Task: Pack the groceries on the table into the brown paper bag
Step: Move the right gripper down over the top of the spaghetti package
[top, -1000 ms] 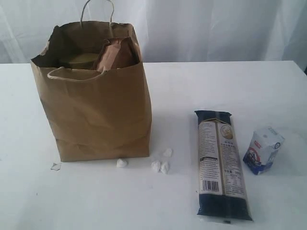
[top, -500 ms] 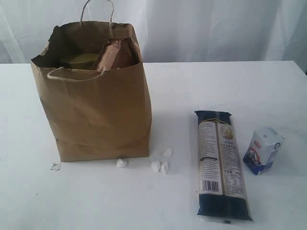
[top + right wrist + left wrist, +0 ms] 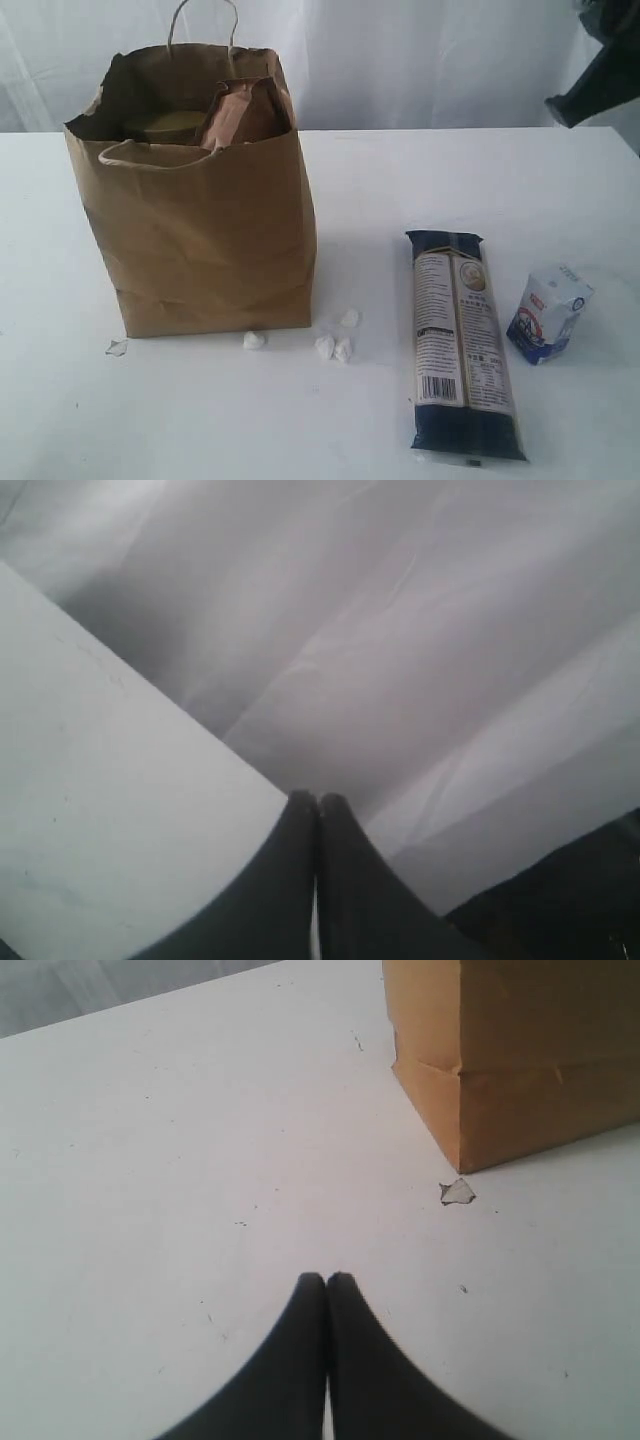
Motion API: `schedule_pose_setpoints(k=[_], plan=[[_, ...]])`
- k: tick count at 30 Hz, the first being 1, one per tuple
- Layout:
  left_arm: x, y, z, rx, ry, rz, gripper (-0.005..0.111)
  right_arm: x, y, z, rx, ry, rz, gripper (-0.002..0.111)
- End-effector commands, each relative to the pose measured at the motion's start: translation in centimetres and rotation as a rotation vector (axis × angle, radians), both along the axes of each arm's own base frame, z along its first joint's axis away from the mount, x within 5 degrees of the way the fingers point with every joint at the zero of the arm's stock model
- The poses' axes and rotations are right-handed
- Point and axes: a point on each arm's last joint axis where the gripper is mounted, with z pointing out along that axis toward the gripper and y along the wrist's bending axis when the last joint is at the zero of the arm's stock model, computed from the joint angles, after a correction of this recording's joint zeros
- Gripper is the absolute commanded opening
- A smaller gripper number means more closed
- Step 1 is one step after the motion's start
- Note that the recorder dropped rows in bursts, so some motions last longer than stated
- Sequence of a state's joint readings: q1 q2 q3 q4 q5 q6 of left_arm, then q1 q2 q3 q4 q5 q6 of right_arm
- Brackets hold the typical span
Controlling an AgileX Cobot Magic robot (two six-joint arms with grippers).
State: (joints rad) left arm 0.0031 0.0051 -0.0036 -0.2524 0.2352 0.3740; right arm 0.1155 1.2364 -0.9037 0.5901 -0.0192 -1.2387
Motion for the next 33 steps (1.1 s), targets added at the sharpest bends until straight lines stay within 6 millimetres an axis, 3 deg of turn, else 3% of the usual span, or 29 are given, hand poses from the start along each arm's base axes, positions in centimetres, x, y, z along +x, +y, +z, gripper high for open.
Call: schedule_pose_setpoints(k=[1,15,20,25,29,33], plan=[[0.0,0.0,-0.1,-0.002,0.001,-0.007,0.000,0.8,-1.9,-1.0,0.016,0.053,-0.063,0.000],[0.0,0.0,-0.1,-0.002,0.001,-0.007,0.000,-3.7,-1.1,2.2,0.092,0.049,0.032,0.000],[0.0,0.0,-0.1,-0.002,0.001,-0.007,0.000,-4.1,-1.6,2.5,0.449,0.090,-0.113,0.000],[0.0,0.0,-0.1,-0.002,0.001,-0.007,0.000,-4.1,-2.4,2.4,1.008,0.085,-0.380,0.000],[0.0,0.0,-0.1,-0.002,0.001,-0.007,0.000,-3.8,-1.4,2.4,0.710,0.061,-0.273,0.000],[0.0,0.0,-0.1,-0.002,0.001,-0.007,0.000,-3.0,0.8,0.9,0.517,0.160,-0.173,0.000]])
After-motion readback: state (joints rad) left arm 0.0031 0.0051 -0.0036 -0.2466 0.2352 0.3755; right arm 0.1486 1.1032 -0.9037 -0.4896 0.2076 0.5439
